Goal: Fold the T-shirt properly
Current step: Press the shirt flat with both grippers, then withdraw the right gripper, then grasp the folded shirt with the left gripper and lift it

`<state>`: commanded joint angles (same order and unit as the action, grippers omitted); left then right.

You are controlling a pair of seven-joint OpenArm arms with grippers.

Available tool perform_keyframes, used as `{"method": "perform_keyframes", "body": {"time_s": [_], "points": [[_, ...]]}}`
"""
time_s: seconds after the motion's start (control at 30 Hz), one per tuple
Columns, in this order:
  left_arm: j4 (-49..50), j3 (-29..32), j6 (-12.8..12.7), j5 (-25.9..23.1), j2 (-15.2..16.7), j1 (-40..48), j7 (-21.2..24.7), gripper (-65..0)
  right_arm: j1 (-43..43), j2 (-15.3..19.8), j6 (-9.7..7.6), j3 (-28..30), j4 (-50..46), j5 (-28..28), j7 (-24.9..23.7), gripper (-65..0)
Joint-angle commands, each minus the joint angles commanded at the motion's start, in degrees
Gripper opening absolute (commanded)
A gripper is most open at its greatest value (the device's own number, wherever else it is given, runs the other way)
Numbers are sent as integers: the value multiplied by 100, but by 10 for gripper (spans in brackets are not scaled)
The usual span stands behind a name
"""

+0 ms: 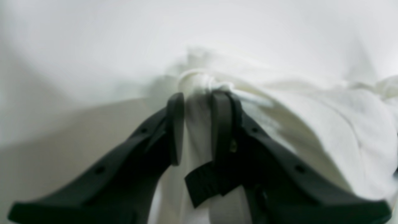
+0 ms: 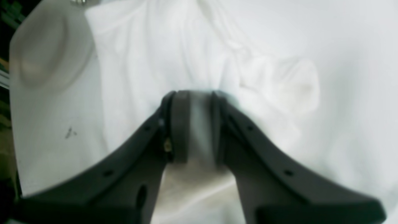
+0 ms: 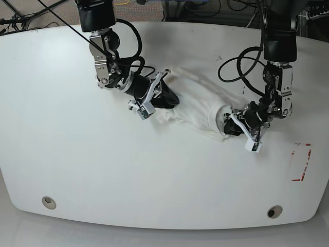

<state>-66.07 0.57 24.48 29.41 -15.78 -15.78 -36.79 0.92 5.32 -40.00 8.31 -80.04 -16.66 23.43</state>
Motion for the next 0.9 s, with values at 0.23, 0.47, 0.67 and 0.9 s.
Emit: {"method": "perform_keyframes", "body": {"time_s": [0.23, 0.47, 0.67, 0.9], "points": [[-774, -9, 0, 35, -123, -9, -79, -524, -97, -35, 0, -18, -1134, -62, 563, -531], [-1873, -35, 0, 35, -167, -176, -536, -524, -132, 0, 0, -114, -2119, -44, 1090, -533], [-2822, -141, -44, 9, -9, 18, -607, -521, -281, 0, 0, -1002, -2796, -62, 1556, -533], [-3789, -141, -1653, -9, 703, 730, -545, -338, -413, 9, 0, -2013, -3138, -62, 1811, -531]]}}
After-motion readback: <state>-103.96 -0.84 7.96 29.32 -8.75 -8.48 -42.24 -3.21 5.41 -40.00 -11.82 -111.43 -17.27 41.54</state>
